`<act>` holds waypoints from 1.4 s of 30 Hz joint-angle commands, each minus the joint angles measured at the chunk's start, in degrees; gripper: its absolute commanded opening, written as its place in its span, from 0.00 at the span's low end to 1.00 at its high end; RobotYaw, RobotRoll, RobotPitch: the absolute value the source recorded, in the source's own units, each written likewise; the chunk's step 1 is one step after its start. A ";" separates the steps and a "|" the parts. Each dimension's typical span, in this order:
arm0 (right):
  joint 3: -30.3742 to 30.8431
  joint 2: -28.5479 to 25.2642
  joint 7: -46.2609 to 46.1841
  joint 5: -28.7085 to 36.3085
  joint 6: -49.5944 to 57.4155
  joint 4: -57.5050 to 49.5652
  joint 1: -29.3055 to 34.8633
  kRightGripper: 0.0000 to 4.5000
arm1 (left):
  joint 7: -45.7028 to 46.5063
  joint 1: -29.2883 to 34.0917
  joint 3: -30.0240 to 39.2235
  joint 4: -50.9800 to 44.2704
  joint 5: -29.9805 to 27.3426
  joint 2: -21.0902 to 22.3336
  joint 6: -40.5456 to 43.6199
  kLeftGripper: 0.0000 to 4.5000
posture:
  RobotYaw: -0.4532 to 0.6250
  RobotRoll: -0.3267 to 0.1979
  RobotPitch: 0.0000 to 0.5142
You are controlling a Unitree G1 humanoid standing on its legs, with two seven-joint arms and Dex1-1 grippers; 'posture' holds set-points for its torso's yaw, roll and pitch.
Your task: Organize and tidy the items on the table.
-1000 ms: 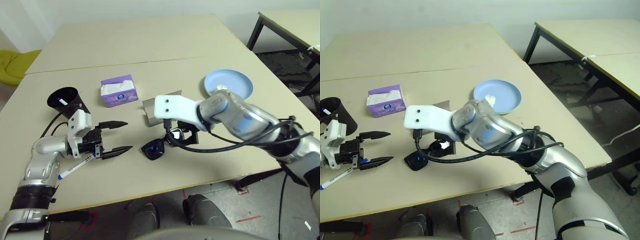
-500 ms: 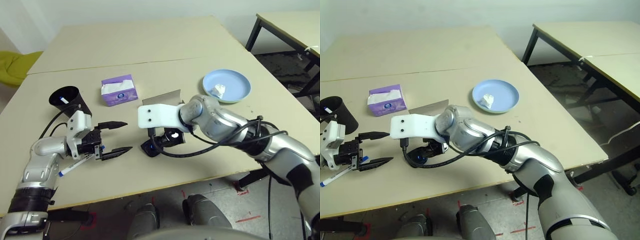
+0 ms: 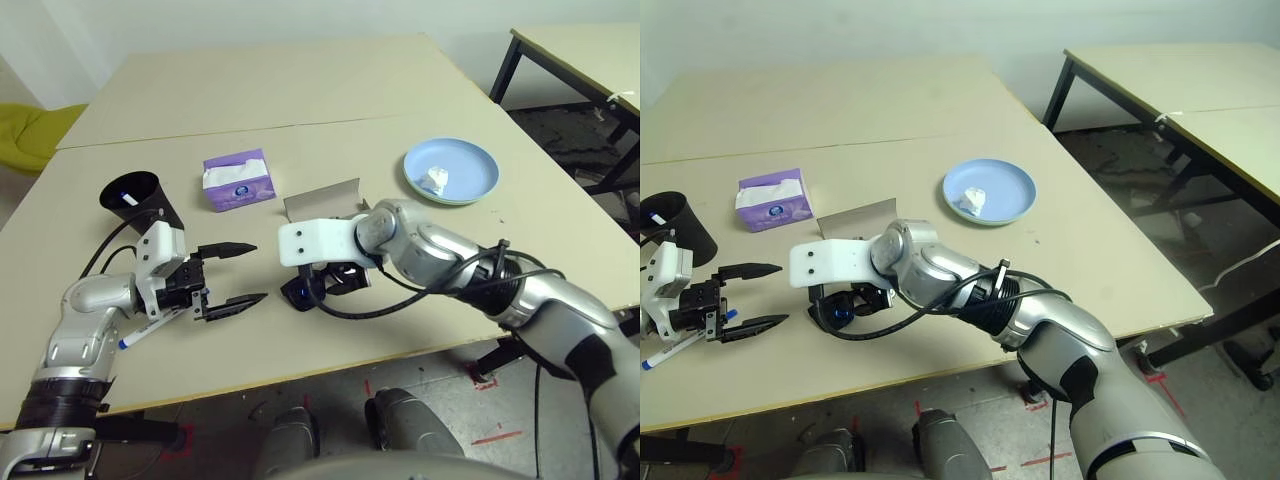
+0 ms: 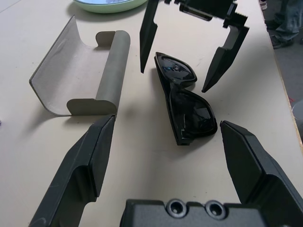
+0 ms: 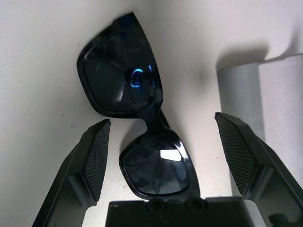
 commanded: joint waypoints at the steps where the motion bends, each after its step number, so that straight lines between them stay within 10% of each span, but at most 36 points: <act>1: -1.08 0.83 0.37 -1.35 -1.96 1.94 0.98 1.00 | 0.23 0.61 0.16 -1.05 -0.07 -0.02 0.32 1.00 | 0.29 0.62 0.17; 42: -3.02 2.28 8.66 -9.35 -5.74 1.26 1.87 0.91 | 1.54 1.96 -0.66 -1.34 0.74 -1.85 -0.33 1.00 | 0.29 0.62 0.18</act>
